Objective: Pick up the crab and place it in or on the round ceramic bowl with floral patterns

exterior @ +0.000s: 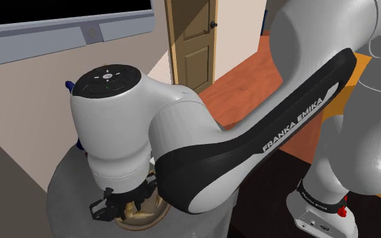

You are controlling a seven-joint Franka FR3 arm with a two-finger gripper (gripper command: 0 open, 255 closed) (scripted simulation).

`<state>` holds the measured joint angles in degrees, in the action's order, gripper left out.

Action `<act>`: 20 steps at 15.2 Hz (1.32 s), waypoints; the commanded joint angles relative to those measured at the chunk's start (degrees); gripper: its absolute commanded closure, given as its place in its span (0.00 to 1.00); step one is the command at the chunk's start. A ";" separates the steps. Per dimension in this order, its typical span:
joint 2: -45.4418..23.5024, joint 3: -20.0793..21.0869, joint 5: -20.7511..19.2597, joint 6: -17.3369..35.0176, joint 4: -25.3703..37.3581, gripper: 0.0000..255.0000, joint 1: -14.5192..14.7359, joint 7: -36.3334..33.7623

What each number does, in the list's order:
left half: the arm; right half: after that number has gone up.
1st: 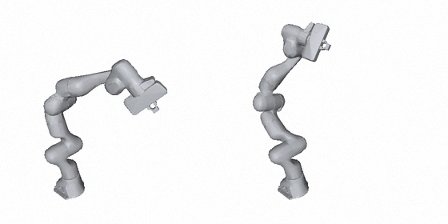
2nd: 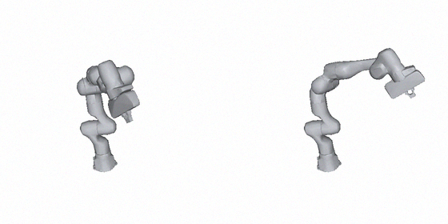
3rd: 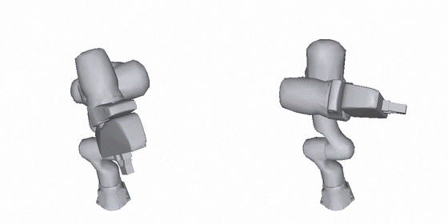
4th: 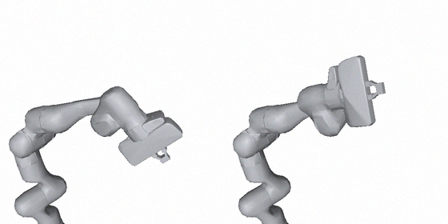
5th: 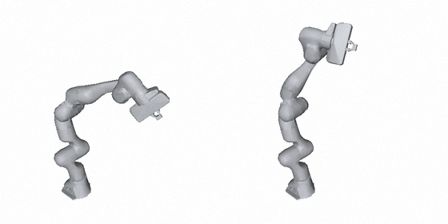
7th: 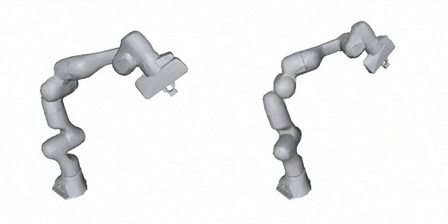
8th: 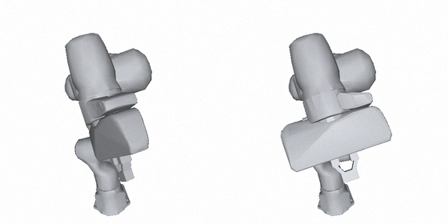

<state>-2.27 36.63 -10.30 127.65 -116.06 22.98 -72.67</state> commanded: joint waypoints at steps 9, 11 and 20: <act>1.21 0.06 1.09 -1.58 0.67 0.00 -0.07 0.73; 3.42 0.09 3.01 -4.89 2.33 0.00 -0.14 2.03; 4.21 0.04 3.67 -6.23 3.08 0.00 -0.12 2.47</act>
